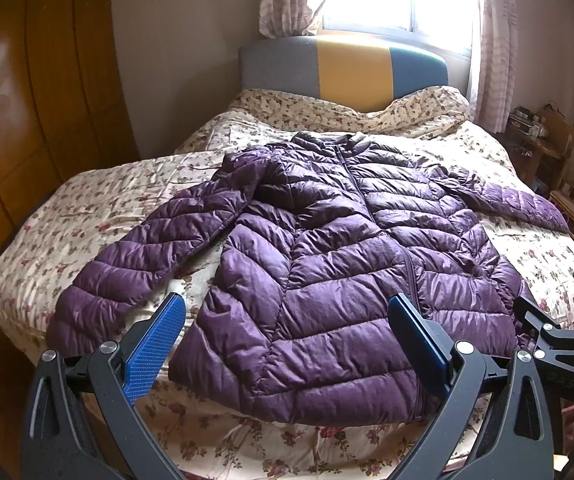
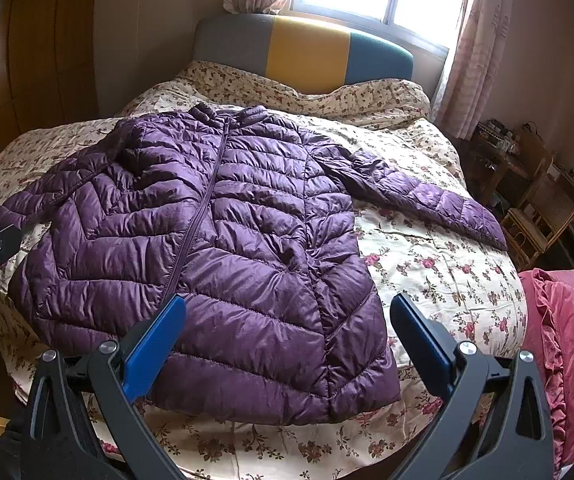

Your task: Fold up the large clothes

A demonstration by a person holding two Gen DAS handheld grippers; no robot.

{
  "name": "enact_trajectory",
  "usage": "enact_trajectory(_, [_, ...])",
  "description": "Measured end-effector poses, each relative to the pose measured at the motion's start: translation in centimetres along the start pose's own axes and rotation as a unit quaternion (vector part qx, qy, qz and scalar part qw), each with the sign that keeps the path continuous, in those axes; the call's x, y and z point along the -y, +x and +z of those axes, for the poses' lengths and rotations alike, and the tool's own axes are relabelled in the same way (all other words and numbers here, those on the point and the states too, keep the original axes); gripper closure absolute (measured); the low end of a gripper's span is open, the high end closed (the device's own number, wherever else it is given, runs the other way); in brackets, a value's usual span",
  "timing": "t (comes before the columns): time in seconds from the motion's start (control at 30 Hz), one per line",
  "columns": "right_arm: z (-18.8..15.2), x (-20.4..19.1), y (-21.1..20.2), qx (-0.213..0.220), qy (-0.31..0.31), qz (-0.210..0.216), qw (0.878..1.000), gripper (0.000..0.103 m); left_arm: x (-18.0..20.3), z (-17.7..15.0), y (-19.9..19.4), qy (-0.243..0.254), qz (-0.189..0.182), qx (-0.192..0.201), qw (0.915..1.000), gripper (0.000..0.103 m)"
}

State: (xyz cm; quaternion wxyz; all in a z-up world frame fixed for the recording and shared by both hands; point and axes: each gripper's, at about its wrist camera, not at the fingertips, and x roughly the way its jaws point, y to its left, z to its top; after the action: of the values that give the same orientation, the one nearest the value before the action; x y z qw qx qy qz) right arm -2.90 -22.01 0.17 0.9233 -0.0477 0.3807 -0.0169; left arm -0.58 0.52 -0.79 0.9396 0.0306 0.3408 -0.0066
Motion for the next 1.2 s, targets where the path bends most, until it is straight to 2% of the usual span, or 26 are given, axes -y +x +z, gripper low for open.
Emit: enact_trajectory(1.2, [-0.2,0.5,0.9,-0.009,0.001,-0.005,1.000,0.002,-1.4,-0.1,0.9,-0.008,0.001,-0.009,0.9999,0.003])
